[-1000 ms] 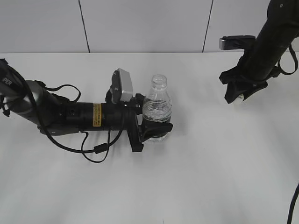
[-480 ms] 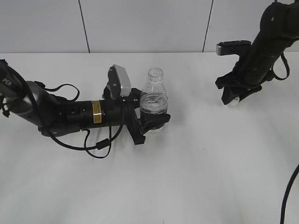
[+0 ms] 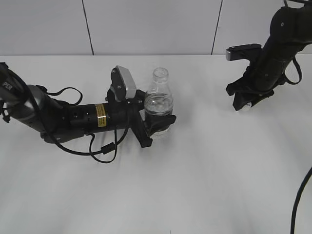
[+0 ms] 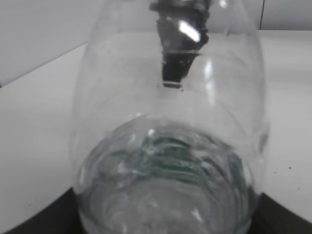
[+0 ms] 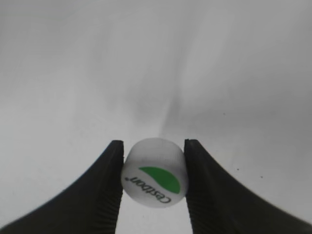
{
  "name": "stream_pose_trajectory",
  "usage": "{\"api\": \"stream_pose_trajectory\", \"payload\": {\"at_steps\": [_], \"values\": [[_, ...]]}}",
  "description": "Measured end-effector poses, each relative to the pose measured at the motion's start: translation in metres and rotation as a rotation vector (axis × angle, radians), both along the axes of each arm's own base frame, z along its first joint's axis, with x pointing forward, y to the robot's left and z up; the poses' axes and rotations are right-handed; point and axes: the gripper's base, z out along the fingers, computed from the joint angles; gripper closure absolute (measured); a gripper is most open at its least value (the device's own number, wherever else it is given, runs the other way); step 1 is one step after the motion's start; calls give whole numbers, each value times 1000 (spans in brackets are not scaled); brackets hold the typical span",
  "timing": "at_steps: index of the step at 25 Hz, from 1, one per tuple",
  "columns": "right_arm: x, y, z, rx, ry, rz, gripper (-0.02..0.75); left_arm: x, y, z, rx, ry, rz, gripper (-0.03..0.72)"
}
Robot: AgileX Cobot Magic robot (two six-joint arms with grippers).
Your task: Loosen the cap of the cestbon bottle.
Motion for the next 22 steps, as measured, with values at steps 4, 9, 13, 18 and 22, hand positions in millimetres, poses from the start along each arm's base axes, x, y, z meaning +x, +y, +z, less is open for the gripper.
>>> {"api": "stream_pose_trajectory", "payload": {"at_steps": [4,9,13,18,22], "values": [[1,0,-1,0,-10,-1,448,0,0,0,5,0,5,283],[1,0,-1,-2,-13,6,427,0,0,0,6,0,6,283],[1,0,-1,-7,-16,32,260,0,0,-1,7,0,6,283],[1,0,-1,-9,-16,36,153,0,0,-1,7,0,6,283],[-1,0,0,-10,17,43,153,0,0,-1,8,0,2,283]]}}
